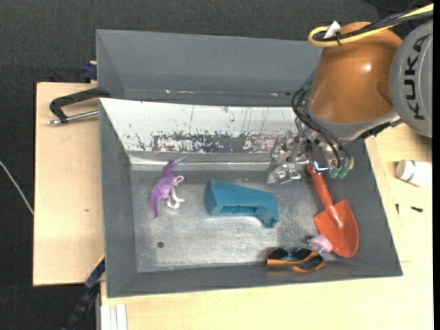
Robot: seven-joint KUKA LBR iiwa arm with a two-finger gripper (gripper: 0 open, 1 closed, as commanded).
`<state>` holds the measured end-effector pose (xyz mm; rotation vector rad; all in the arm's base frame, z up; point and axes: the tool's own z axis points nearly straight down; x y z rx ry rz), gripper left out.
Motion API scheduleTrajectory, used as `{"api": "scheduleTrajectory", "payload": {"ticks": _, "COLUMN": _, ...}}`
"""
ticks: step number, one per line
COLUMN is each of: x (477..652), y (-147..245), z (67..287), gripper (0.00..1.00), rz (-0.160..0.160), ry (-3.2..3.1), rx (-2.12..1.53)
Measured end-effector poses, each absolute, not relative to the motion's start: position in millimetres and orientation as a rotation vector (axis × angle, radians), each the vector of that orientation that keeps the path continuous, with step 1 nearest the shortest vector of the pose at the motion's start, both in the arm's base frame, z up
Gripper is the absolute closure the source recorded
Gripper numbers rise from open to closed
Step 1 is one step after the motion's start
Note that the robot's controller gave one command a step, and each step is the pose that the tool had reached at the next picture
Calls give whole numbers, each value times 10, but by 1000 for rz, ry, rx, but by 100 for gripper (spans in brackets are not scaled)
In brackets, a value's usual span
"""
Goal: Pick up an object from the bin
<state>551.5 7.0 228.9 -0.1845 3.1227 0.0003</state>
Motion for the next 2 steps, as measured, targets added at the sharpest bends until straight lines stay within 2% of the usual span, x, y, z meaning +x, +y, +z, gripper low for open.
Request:
{"api": "scheduleTrajectory", "payload": {"ticks": 1, "x": 5405, "y": 354, "z": 1533, "gripper": 0, "rz": 2, "ry": 3139, "rx": 106}}
{"api": "scheduleTrajectory", "payload": {"ticks": 2, "x": 5407, "y": 352, "z": 1535, "gripper": 0, "rz": 2, "ry": 3138, "rx": 106}}
